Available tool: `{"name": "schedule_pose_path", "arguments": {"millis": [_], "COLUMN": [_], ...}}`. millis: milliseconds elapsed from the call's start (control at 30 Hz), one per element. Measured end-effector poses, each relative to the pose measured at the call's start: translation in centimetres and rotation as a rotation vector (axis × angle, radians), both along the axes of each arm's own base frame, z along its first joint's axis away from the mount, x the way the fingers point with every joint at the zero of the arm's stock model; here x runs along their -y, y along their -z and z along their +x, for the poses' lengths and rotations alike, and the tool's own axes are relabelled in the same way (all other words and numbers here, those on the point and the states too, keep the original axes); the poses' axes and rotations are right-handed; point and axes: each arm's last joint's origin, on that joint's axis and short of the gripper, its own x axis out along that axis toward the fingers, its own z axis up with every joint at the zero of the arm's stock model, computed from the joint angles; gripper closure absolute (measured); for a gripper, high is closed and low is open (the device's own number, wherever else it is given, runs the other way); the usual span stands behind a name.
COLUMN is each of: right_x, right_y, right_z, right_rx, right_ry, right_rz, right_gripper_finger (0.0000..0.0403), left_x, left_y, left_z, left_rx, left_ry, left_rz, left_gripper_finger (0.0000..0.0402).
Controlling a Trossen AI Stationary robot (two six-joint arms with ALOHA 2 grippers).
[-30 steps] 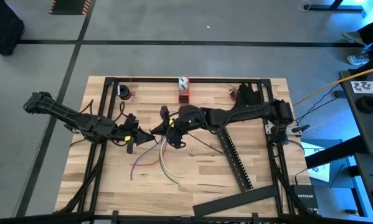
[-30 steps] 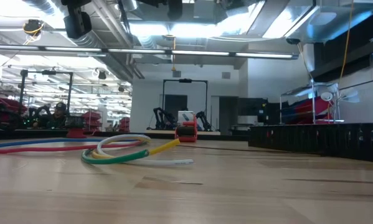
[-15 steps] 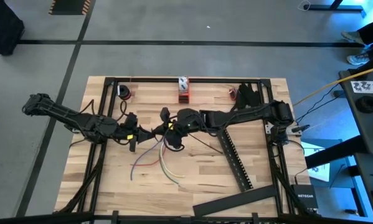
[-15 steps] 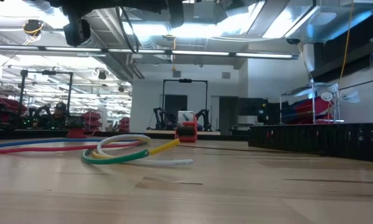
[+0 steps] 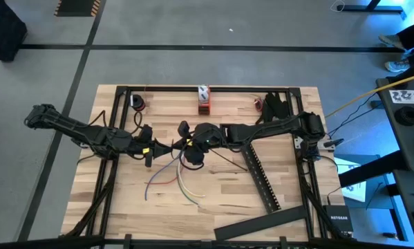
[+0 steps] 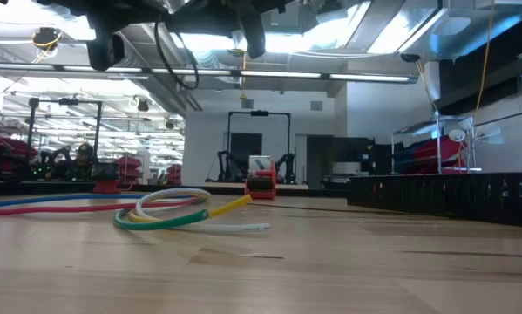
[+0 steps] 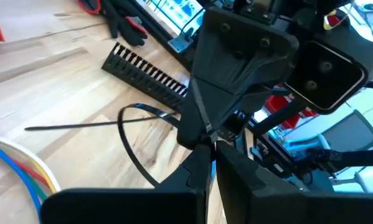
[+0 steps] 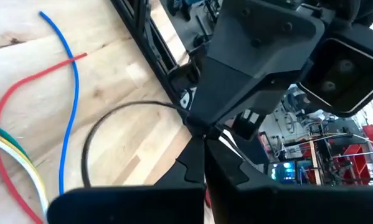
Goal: Ziptie cables
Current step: Wrap the black zip tie on the cable
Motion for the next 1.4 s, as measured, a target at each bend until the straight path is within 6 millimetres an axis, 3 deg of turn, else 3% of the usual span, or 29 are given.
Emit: {"name": "schedule_pose_path", "arguments": {"millis": [367, 700, 967, 1400], "right_x": [-1.1, -0.9, -0.9, -0.8], "right_y": [1.5, 1.3, 1.2, 1.0], "right_z": [0.3, 0.4, 0.4, 0.3], "right_rx": [-0.051, -0.035, -0.031, -0.025], "right_ry": [-0.008, 0.020, 0.022, 0.033], "right_rz": [0.069, 0.067, 0.069, 0.065], "right_gripper_finger": [0.0403, 0.0403, 0.0403, 0.0403], "left_x": [-0.2, -0.6, -0.9, -0.4], "left_y": [-0.1, -0.7, 0.3, 0.7], "left_z": [0.1, -1.0, -3.2, 0.0], "left_rx": [-0.008, 0.015, -0.132, -0.091], "left_ry": [0.064, 0.083, 0.097, 0.119], "left_rz": [-0.044, -0.023, -0.017, 0.231], "left_gripper_finger": [0.0376, 0.0295, 0.0262, 0.0261]}}
